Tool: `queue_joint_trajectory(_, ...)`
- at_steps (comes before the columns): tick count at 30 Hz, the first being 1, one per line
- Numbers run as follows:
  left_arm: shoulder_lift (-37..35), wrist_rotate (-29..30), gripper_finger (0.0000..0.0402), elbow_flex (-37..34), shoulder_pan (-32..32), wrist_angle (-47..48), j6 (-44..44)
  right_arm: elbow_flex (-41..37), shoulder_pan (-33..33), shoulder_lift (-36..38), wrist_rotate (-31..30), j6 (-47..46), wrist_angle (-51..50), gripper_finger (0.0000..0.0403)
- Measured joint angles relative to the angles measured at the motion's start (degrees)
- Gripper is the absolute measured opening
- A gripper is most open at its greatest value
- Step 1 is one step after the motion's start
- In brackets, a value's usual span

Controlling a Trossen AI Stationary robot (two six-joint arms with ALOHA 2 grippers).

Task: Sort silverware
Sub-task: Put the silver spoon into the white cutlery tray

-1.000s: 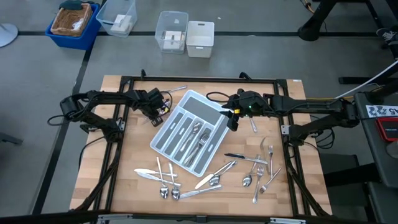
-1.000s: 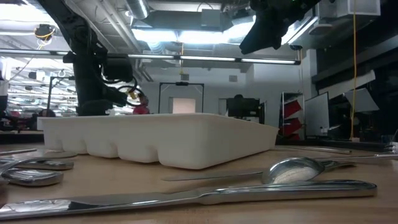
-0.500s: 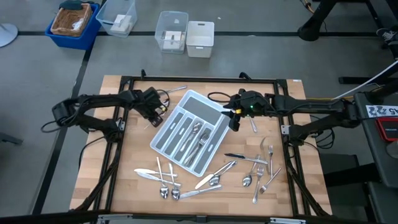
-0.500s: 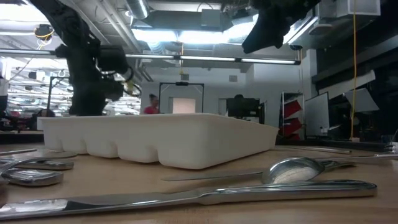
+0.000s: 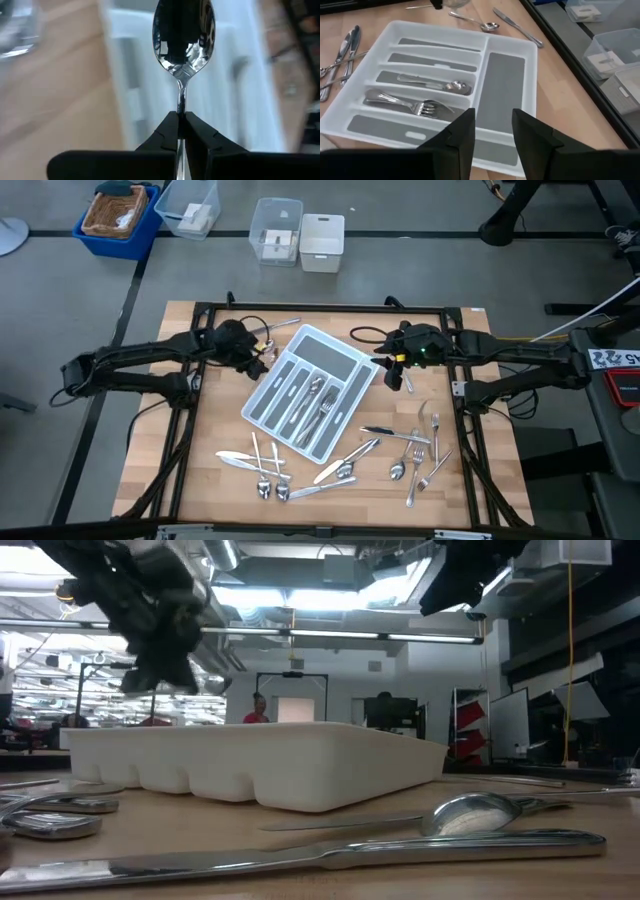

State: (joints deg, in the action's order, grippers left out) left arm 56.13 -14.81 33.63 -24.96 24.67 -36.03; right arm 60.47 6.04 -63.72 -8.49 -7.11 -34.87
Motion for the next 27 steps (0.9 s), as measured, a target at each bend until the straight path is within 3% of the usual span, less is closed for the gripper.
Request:
queue_joint_trajectory(4, 0.58, 1.86, 0.0004, 0.03, 7.63, -10.00, -6.86, 0.00, 0.00, -0.07, -0.02, -0.02, -1.66, 0.0133)
queue_joint_trajectory(15, 11.75, 19.09, 0.0009, 0.09, 26.18, -30.43, -19.40, 0.00, 0.00, -0.13, -0.02, -0.09, -4.00, 0.0133)
queue_joint_trajectory(21, 20.74, 23.10, 0.0010, 0.09, 30.74, -38.12, -23.22, 0.00, 0.00, -0.13, 0.04, -0.09, -4.03, 0.0133)
queue_joint_trajectory(27, 28.25, 25.78, 0.0010, 0.09, 31.27, -38.84, -25.10, 0.00, 0.00, -0.13, 0.09, -1.84, -4.42, 0.0133)
